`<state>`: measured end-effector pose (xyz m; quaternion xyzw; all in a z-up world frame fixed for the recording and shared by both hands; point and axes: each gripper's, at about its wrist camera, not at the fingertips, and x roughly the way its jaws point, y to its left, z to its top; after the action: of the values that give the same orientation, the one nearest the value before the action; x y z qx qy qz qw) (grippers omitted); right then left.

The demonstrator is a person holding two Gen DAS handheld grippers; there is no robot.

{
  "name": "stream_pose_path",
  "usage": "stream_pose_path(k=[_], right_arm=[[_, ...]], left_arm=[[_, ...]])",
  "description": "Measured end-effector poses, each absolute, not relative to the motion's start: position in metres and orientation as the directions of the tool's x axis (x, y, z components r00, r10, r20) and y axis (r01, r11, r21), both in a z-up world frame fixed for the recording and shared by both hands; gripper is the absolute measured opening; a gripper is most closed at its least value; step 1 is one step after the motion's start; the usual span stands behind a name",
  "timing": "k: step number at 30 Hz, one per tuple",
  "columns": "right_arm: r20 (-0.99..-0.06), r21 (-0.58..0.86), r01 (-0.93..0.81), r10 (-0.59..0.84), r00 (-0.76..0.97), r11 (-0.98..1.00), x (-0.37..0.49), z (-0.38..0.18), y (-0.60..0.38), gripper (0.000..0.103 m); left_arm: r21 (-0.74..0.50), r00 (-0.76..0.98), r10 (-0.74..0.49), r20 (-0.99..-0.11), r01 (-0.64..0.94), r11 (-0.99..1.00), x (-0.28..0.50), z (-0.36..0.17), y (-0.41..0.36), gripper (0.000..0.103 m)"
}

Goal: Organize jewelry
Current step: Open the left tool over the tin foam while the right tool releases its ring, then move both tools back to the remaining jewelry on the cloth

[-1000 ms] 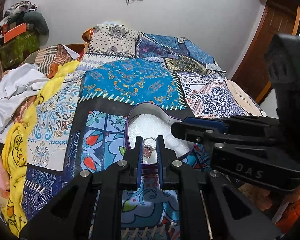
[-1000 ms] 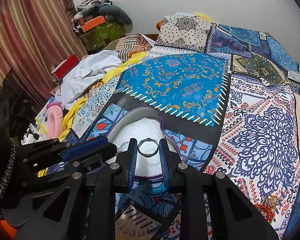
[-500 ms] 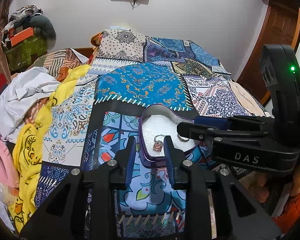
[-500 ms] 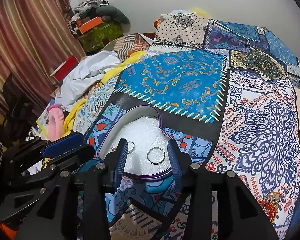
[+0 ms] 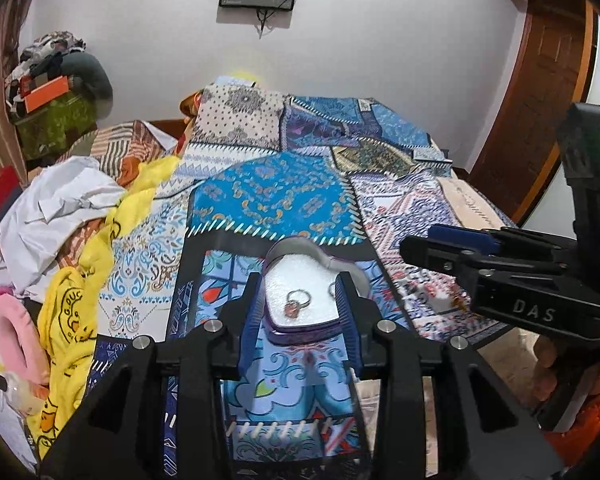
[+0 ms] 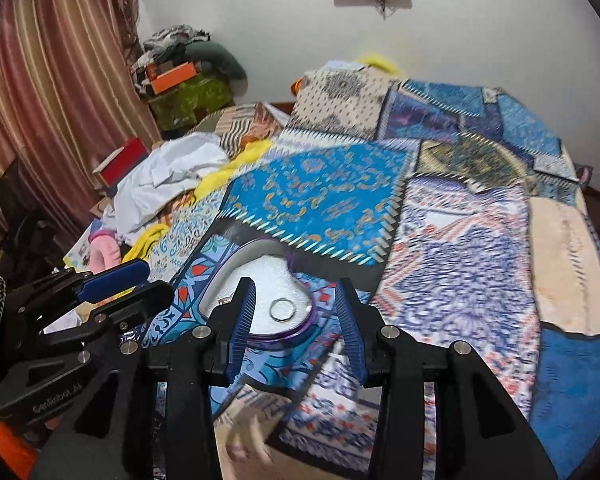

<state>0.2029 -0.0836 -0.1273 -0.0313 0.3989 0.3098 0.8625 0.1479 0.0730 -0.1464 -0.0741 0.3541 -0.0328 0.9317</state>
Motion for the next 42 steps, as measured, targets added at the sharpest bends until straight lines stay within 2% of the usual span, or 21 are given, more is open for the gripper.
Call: stream_pose_path(k=[9,17,21,29,39,42], right_arm=[[-0.656,0.179,-0.508,0.487,0.576,0.842,0.188,-0.101,-0.13,0.038],[-0.631,0.158,-0.464,0.451,0.632,0.871,0.177,-0.092,-0.174,0.038],[-0.638,0.158,-0.441,0.432,0.637,0.883,0.175,-0.098,-0.193,0.038],[-0.688,0.155,-0.396,0.386,0.614,0.905,0.176,-0.124,-0.223,0.038],[-0.741,0.185,-0.348,0.363,0.565,0.919,0.185,-0.157,-0.245,0.038],[-0.746,0.195,-0.343,0.366,0.557,0.919,0.188,-0.161,-0.246,0.038]], left_arm=[[-0.17,0.775,-0.151,-0.614,0.057,0.984,0.141,-0.122,0.038,0.04],[-0.158,0.764,-0.191,-0.617,0.117,0.98,0.147,-0.116,-0.006,0.04],[-0.157,0.744,-0.207,-0.635,0.138,0.978,0.154,-0.121,-0.025,0.044],[-0.154,0.672,-0.229,-0.705,0.17,0.973,0.17,-0.148,-0.05,0.044],[-0.254,0.564,-0.286,-0.775,0.137,0.957,0.192,-0.191,-0.059,0.043],[-0.241,0.566,-0.282,-0.775,0.148,0.959,0.193,-0.194,-0.068,0.041]])
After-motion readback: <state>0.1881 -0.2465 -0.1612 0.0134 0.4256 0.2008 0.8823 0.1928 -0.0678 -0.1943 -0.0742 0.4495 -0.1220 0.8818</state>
